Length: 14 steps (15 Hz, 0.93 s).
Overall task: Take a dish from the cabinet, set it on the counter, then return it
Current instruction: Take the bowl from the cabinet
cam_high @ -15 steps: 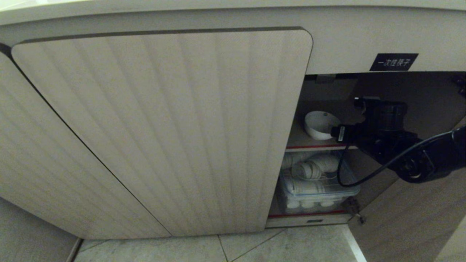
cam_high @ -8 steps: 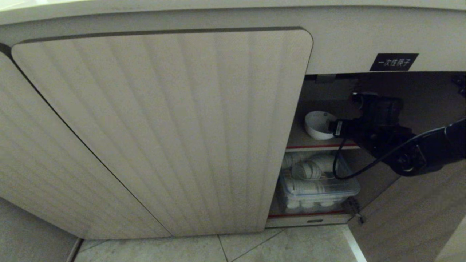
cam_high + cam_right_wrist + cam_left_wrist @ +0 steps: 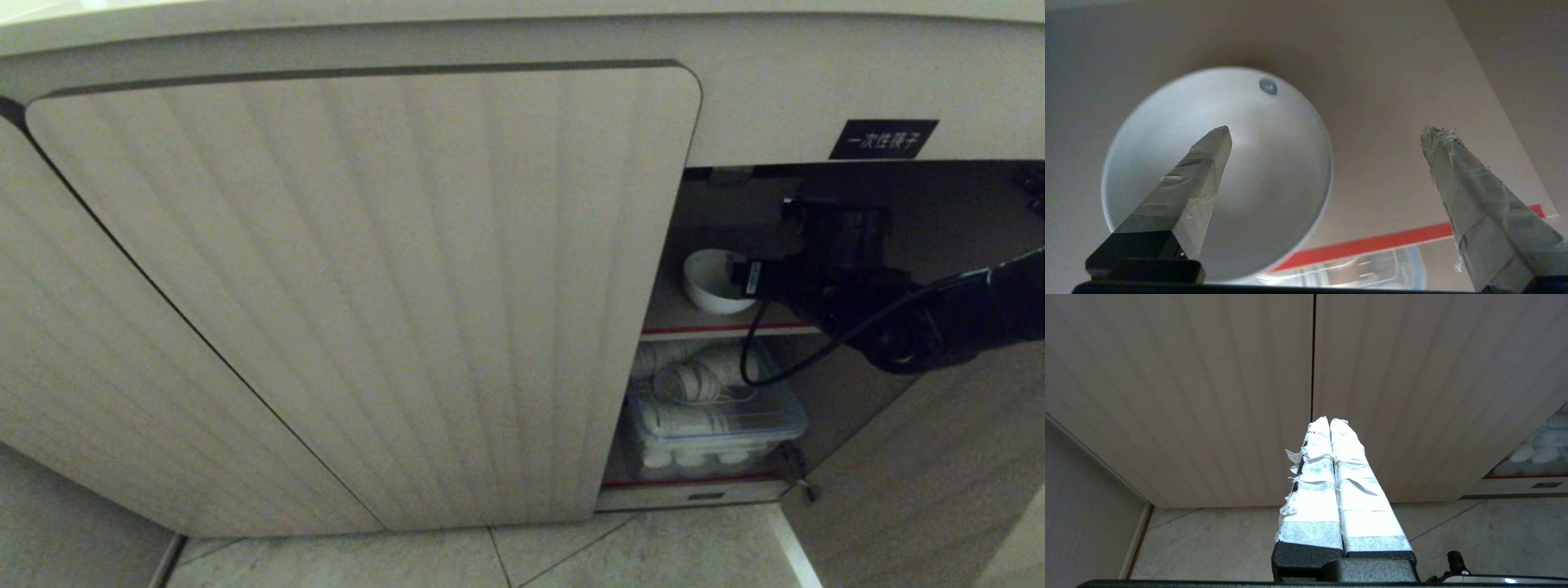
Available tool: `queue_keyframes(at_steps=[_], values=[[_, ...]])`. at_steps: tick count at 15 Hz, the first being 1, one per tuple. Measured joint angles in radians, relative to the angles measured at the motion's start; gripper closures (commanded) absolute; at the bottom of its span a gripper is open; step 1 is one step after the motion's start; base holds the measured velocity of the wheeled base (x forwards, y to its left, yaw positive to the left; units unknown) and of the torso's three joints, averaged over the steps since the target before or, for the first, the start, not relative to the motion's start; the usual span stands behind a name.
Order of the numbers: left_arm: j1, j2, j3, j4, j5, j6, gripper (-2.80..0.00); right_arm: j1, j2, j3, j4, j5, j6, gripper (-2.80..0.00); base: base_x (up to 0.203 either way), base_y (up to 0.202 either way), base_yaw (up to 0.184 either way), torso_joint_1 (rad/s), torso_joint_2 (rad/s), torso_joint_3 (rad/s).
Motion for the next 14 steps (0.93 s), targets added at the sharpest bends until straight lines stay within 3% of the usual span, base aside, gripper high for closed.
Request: queue_keyframes(at_steps=[14], values=[[0.0, 0.0, 0.0, 0.0, -0.001, 0.0, 0.0, -0.014, 0.027, -0.149, 0.286, -0.002, 0.183, -2.8, 0.0, 0.0, 0.0, 0.0, 0.0, 0.0]])
